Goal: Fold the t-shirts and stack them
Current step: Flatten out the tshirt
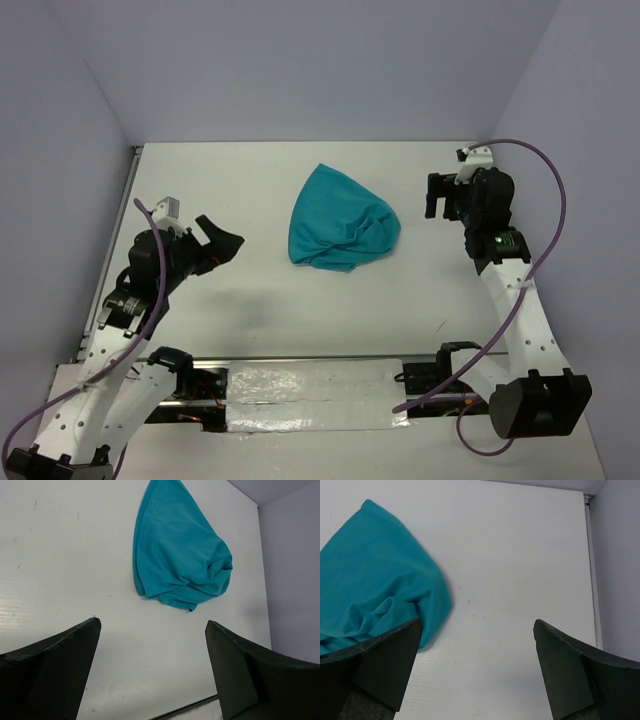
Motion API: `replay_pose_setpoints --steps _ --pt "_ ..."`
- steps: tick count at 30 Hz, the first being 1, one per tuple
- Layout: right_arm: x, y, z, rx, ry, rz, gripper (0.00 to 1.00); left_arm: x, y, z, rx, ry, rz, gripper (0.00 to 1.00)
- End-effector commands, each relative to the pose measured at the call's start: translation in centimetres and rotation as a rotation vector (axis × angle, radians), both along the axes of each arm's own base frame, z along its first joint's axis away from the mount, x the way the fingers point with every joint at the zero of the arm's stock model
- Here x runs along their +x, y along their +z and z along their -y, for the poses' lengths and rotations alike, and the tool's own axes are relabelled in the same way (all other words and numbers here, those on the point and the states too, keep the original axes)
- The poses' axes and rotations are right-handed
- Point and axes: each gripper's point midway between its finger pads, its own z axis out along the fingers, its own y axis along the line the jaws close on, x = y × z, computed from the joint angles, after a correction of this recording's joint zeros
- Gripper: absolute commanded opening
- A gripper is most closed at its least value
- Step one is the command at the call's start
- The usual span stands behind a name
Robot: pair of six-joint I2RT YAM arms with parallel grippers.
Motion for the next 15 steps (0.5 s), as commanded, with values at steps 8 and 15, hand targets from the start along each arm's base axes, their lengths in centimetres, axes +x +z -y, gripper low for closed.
replay_pose_setpoints --steps 8,15 --pt "-3.7 -0.4 -6.4 -0.235 0.595 0.026 0.99 1.0 2.7 1.1 -0.024 -0.046 0.076 1.0" --pt "-4.8 -0.5 -11.2 -0.215 0.761 0.023 0.99 1.2 3.0 1.4 -0.034 -0.059 0.078 1.0"
